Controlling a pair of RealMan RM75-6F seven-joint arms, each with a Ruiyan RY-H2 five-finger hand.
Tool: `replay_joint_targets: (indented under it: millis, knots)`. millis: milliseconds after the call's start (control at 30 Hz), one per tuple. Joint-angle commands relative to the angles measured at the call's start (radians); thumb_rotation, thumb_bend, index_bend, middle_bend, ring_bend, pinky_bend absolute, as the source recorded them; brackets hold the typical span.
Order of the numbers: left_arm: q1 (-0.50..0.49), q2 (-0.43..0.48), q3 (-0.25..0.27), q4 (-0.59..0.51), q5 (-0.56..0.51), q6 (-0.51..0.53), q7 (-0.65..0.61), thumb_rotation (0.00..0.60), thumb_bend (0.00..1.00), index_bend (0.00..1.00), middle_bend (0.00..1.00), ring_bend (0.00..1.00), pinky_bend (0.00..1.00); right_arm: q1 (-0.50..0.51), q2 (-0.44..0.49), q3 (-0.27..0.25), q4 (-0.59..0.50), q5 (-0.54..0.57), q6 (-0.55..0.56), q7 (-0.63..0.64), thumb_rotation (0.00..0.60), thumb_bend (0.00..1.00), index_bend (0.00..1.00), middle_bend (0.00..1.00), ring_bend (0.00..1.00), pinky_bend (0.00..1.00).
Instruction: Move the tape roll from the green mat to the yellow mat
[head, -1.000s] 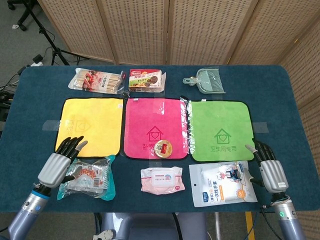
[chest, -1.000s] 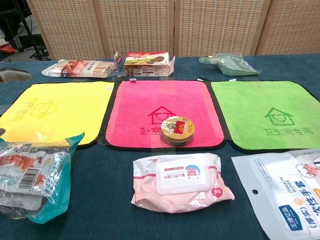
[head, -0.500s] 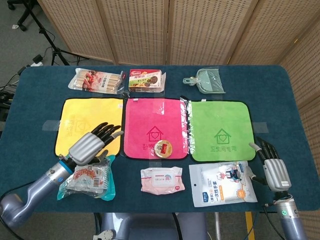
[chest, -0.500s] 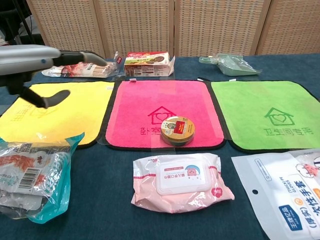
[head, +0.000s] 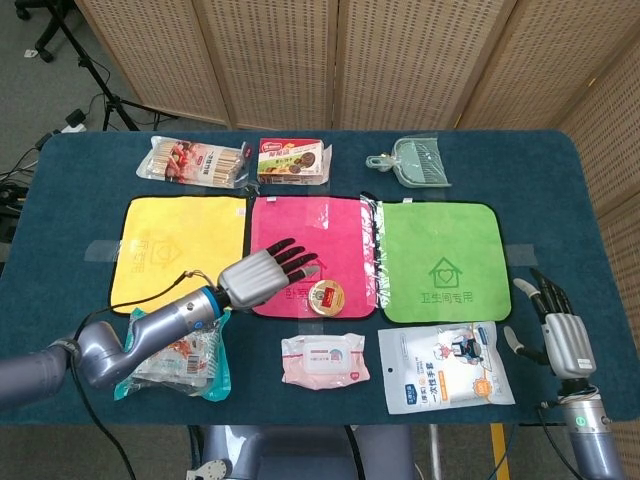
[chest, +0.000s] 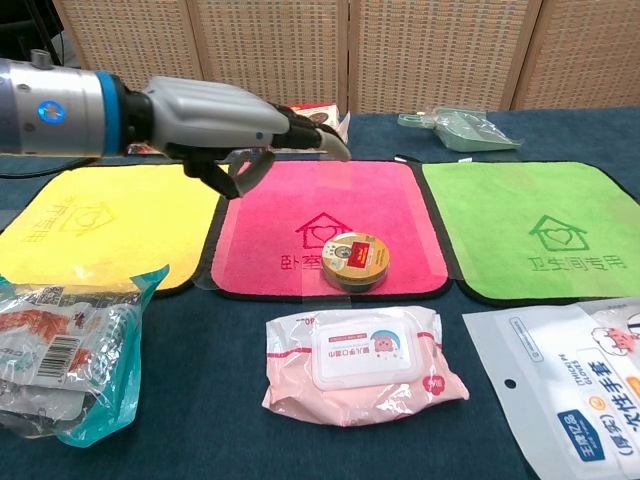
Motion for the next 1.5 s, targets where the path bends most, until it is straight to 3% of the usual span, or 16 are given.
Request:
replay_joint_targets:
  millis: [33,533,967,1500]
  knots:
    - [-0.046,-0.042,-0.002,0.029,-0.012,-0.034,0.034,0.6,0.97,0.08,0.0,0.0,0.0,-0.004,0.005,0.009,0.003,0.004,-0.008,0.017,0.6,0.39,0.15,0.04,0.0,0.07]
    - [-0.174,-0.14,0.042,0.081,-0.038,-0.121,0.07,0.6,1.0,0.08,0.0,0.0,0.0,-0.026,0.025,0.044,0.009,0.008,-0.016,0.075,0.6,0.39,0.15,0.04,0.0,0.07]
    - [-0.206,-0.184,0.105,0.122,-0.052,-0.142,0.07,0.6,1.0,0.08,0.0,0.0,0.0,-0.034,0.033,0.055,0.002,-0.002,-0.03,0.088,0.6,0.39,0.15,0.04,0.0,0.07]
    - [-0.199,-0.17,0.172,0.135,-0.073,-0.141,0.09,0.6,1.0,0.08,0.0,0.0,0.0,-0.037,0.027,0.059,0.002,-0.015,-0.041,0.074,0.6,0.39,0.15,0.04,0.0,0.07]
